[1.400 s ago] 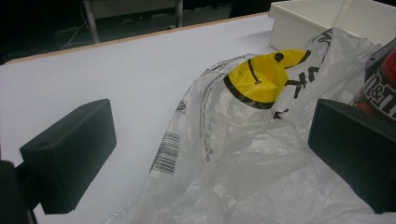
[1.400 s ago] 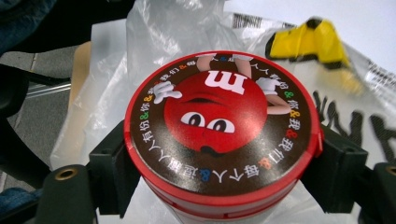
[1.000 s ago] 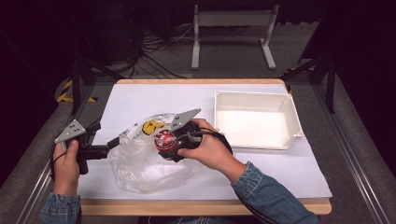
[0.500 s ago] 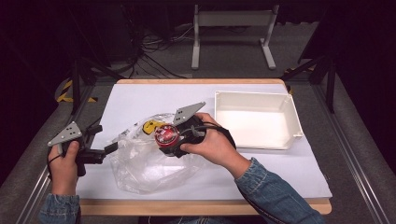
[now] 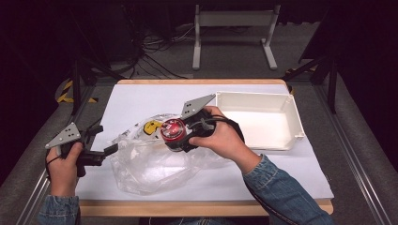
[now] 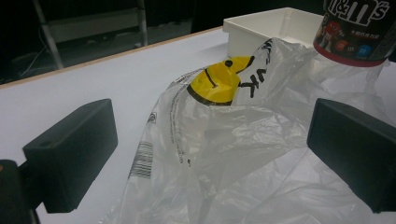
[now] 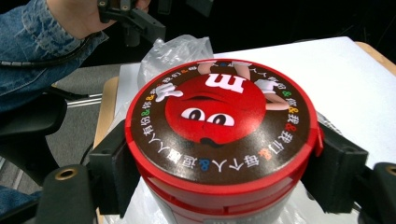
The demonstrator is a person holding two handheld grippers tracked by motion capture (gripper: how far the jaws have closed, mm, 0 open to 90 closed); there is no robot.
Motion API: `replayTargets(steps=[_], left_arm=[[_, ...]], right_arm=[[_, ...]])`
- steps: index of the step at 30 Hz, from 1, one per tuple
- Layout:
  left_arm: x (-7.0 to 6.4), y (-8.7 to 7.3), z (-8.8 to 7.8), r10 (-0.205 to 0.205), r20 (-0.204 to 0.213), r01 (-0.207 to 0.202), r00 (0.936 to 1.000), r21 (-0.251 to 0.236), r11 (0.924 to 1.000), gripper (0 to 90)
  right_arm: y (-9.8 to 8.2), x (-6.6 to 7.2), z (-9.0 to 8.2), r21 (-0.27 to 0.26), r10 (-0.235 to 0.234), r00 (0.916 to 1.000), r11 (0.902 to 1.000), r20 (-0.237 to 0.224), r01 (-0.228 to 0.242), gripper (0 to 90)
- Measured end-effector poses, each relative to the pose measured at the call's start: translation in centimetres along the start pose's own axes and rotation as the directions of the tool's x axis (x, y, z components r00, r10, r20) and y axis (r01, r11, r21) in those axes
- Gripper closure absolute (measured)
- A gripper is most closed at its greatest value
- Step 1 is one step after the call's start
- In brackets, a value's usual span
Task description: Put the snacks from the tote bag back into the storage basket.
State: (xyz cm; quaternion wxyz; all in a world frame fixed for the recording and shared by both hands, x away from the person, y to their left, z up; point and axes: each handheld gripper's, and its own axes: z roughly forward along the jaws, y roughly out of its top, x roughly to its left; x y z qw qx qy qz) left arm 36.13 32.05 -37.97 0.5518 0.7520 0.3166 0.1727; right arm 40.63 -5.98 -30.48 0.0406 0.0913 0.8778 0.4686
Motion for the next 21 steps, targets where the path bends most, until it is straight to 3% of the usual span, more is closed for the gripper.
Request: replayTargets(steps=[6, 21], left_arm=[[0.0, 0.0, 0.0, 0.011, -0.010, -0.011, 0.9999, 0.006, 0.9999, 2.7], [-0.2, 0.1, 0.0, 0.000, 0.019, 0.000, 0.9998, 0.002, 1.0000, 2.7]], right_arm=[[-0.1, -0.7, -1.1, -0.008, 0.010, 0.9997, 0.9999, 0.023, -0.010, 23.1], [-0.7, -3.1, -3.8, -0.022, 0.042, 0.9948, 0.9990, 0.093, -0.040, 23.1]])
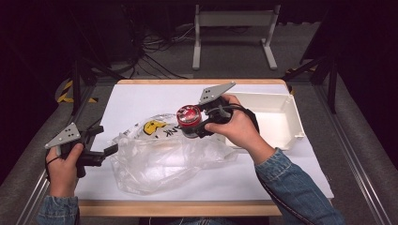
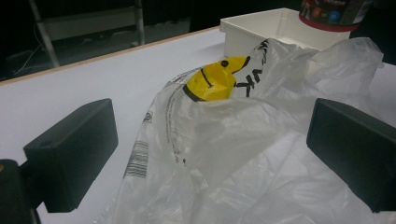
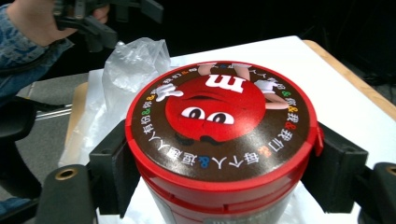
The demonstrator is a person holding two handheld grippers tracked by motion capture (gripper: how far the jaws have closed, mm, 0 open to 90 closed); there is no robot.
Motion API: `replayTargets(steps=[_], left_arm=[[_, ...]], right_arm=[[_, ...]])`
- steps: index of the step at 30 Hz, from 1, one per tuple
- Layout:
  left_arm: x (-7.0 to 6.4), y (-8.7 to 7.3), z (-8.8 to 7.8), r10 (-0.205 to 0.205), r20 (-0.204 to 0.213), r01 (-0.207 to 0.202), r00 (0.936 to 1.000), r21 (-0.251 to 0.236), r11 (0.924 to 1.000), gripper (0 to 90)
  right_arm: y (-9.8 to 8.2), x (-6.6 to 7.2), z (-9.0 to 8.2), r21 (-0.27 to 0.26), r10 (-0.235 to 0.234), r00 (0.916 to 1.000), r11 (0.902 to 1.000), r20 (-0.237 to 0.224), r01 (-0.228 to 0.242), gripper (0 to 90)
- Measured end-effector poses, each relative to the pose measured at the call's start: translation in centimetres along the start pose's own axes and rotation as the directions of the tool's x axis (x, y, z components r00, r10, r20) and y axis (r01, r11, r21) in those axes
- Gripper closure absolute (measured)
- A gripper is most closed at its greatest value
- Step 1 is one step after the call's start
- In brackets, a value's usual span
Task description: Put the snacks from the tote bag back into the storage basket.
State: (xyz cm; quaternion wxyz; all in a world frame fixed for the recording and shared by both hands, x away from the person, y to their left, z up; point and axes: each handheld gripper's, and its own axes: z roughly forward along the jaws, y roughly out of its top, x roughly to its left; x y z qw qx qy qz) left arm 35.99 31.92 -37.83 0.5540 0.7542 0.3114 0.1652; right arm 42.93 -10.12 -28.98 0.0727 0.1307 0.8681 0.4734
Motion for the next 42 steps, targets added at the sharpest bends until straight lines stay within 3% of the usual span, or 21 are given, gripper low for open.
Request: replayTargets(steps=[8, 13, 26, 42], left_arm=[[-0.1, 0.1, 0.0, 0.011, 0.013, -0.011, 0.9999, -0.018, 0.9998, 2.1], [-0.2, 0.2, -0.2, -0.018, 0.040, 0.019, 0.9991, -0.015, 0.9997, 2.0], [-0.2, 0.4, -0.3, -0.007, 0.036, 0.007, 0.9993, -0.021, 0.9998, 1.7], [-0.3, 0.3, -0.2, -0.016, 0.043, 0.016, 0.9990, -0.016, 0.9997, 1.8]], right_arm=[[-0.7, -1.7, -1.3, -0.010, 0.020, 0.9989, 0.9998, 0.043, -0.019, 23.1], [-1.3, -3.0, -2.0, -0.011, 0.041, 0.9964, 0.9991, 0.074, -0.041, 23.1], [-2.3, -5.6, -3.7, -0.025, 0.070, 0.9885, 0.9974, 0.134, -0.067, 23.1], [-4.0, -8.6, -5.1, -0.025, 0.114, 0.9683, 0.9934, 0.222, -0.112, 23.1]])
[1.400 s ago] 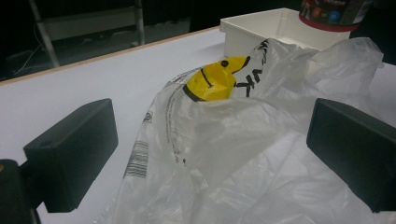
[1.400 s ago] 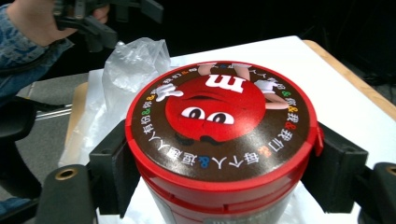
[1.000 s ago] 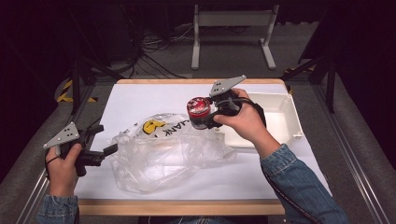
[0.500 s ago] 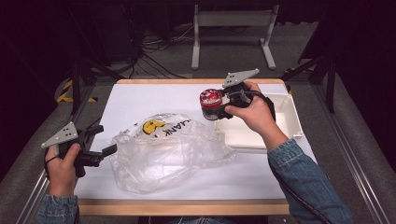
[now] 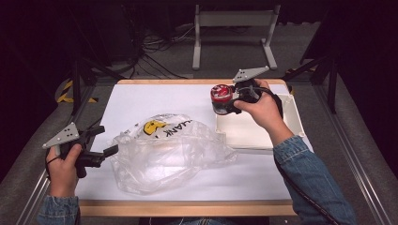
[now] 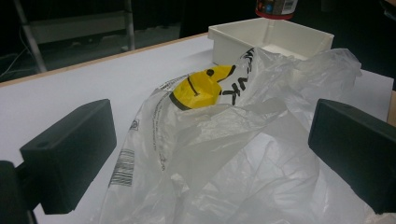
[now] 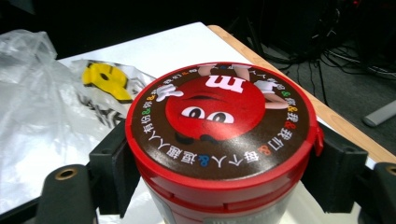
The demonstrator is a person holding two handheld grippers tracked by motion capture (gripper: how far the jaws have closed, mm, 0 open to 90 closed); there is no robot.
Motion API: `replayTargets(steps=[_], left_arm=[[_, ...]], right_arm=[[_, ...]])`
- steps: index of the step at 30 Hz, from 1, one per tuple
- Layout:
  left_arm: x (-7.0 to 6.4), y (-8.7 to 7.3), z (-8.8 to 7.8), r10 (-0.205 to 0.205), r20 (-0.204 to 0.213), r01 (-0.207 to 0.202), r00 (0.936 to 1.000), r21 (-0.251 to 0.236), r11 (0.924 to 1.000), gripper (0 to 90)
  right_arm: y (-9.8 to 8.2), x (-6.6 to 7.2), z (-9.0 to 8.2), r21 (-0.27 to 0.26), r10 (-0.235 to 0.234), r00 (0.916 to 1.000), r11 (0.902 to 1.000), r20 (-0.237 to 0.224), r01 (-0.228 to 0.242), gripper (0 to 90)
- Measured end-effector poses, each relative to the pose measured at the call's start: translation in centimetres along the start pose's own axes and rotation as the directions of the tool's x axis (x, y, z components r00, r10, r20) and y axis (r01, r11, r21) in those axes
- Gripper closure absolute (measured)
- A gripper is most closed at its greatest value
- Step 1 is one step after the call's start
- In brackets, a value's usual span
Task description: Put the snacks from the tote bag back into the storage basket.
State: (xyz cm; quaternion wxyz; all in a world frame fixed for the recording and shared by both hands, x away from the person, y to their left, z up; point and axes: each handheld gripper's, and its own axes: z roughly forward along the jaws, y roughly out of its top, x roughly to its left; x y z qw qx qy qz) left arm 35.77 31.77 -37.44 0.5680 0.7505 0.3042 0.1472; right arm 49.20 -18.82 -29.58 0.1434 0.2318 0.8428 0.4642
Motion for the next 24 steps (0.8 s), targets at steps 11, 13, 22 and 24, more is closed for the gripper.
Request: replayTargets(steps=[11, 13, 22, 24], left_arm=[[0.0, 0.0, 0.1, 0.008, 0.006, -0.008, 0.9999, -0.004, 1.0000, 1.8], [0.0, 0.0, 0.1, 0.010, 0.006, -0.010, 0.9999, -0.003, 0.9999, 1.8], [-0.1, 0.0, 0.4, 0.009, 0.007, -0.009, 0.9999, 0.002, 1.0000, 1.8], [0.0, 0.0, 0.4, 0.009, 0.006, -0.009, 0.9999, 0.002, 1.0000, 1.8]], right_arm=[[-1.5, -2.3, -0.1, 0.000, 0.024, 0.9990, 0.9997, 0.039, -0.024, 23.1], [-1.9, -2.8, -0.1, -0.004, 0.030, 0.9984, 0.9996, 0.048, -0.029, 23.1], [-3.8, -3.8, 0.3, -0.014, 0.038, 0.9953, 0.9992, 0.089, -0.037, 23.1], [-4.2, -4.0, 0.5, -0.009, 0.043, 0.9947, 0.9991, 0.093, -0.042, 23.1]])
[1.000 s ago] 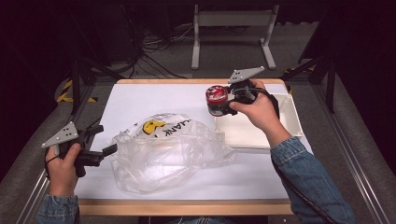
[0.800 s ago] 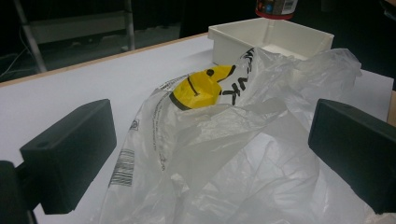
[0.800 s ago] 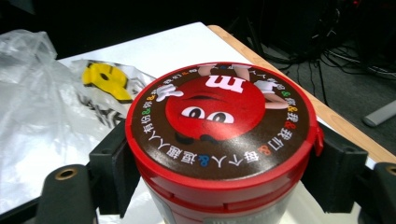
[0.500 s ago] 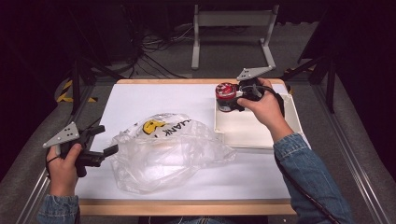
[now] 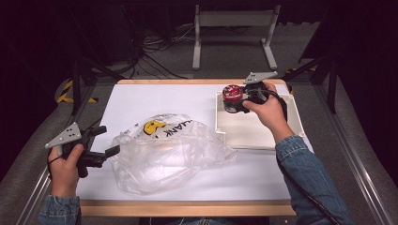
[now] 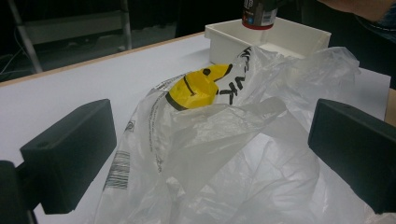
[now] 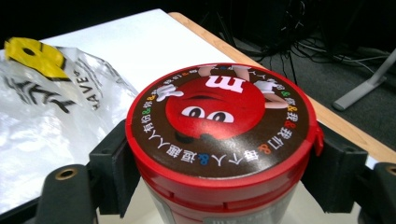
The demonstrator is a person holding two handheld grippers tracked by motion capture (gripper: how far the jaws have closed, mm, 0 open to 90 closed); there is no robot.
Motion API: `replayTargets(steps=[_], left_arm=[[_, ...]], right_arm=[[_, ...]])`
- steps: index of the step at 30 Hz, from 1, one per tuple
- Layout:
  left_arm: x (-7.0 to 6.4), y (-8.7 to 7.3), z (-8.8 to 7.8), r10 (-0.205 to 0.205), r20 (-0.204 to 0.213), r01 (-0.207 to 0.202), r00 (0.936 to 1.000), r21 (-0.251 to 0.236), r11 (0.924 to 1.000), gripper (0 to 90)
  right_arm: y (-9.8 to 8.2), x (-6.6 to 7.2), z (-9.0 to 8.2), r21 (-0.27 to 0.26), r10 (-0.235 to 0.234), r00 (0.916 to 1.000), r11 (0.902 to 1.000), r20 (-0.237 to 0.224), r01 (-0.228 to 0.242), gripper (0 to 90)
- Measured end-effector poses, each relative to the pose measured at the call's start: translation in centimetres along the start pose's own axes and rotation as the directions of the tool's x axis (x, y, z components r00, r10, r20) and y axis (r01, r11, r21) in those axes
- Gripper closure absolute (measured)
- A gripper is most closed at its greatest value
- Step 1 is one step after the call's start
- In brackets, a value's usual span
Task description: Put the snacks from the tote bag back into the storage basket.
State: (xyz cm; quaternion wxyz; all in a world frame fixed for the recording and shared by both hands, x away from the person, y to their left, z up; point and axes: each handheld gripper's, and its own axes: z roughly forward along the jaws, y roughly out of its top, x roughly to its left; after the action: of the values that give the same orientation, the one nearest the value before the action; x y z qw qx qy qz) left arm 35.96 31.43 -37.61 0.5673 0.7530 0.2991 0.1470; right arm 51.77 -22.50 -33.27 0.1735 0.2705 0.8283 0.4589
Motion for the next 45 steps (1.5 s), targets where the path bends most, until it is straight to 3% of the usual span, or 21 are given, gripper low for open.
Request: replayTargets(steps=[18, 45], left_arm=[[0.1, -0.1, 0.1, 0.002, -0.001, -0.002, 1.0000, 0.000, 1.0000, 1.8], [0.0, -0.1, 0.2, 0.000, -0.008, 0.000, 1.0000, -0.005, 1.0000, 1.8]], right_arm=[[-2.9, -0.6, 2.6, 0.027, 0.002, 1.0000, 0.9996, 0.004, -0.002, 23.1], [-6.0, -0.3, 4.7, 0.028, 0.022, 0.9994, 0.9994, -0.026, -0.022, 23.2]])
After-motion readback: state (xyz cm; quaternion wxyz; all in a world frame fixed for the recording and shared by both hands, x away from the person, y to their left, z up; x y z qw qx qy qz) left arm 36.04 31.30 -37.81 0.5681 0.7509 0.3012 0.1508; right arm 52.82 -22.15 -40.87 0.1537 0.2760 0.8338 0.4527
